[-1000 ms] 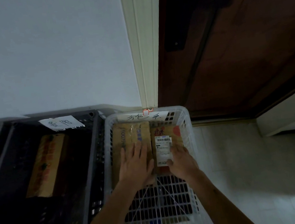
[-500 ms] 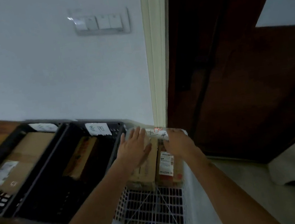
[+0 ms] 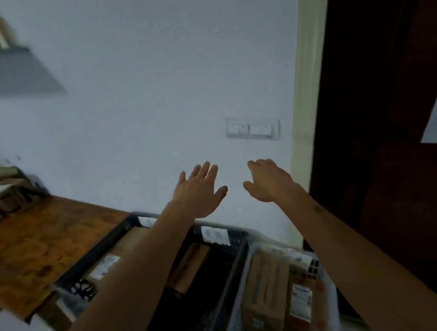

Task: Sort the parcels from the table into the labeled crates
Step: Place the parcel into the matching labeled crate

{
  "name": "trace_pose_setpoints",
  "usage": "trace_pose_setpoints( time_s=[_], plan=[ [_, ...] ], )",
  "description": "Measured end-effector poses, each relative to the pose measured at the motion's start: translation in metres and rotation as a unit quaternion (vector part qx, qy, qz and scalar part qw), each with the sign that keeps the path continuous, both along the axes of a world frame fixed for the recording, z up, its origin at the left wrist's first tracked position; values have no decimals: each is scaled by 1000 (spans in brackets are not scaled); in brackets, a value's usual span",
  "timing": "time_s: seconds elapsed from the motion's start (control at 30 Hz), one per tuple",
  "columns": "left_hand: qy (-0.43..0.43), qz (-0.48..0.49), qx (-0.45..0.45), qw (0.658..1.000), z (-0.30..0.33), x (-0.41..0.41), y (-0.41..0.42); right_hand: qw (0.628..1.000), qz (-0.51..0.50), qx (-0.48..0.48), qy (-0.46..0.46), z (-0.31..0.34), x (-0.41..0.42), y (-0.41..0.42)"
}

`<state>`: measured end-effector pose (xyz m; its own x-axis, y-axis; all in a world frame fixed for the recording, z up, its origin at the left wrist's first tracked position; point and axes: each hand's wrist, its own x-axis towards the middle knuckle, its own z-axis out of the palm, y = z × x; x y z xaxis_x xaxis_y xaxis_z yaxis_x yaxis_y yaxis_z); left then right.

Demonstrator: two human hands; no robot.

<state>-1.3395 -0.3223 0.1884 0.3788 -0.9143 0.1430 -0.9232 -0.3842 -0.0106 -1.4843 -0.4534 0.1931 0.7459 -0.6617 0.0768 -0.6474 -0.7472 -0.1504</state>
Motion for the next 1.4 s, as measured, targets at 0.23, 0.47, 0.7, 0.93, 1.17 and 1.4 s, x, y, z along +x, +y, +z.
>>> trace_pose_setpoints(
  time_s=[0.23, 0.47, 0.7, 0.93, 1.17, 1.4],
  plan=[
    [-40, 57, -33, 997, 78, 83, 125, 997, 49, -55, -25, 74, 103, 105],
    [-65, 156, -44, 985, 101, 190, 273, 984, 149, -79, -61, 111, 228, 232],
    [-62, 279, -52, 957, 102, 315, 389, 961, 251, -87, -73, 118, 393, 332],
    [-41, 382, -44, 922, 101, 440, 487, 929, 359, -38, -78, 108, 575, 414],
    [-39, 469, -44, 881, 111, 560, 565, 898, 433, -9, -77, 114, 736, 493],
    [-18, 505, -61, 861, 79, 707, 636, 886, 460, 10, -56, 79, 897, 564]
  ],
)
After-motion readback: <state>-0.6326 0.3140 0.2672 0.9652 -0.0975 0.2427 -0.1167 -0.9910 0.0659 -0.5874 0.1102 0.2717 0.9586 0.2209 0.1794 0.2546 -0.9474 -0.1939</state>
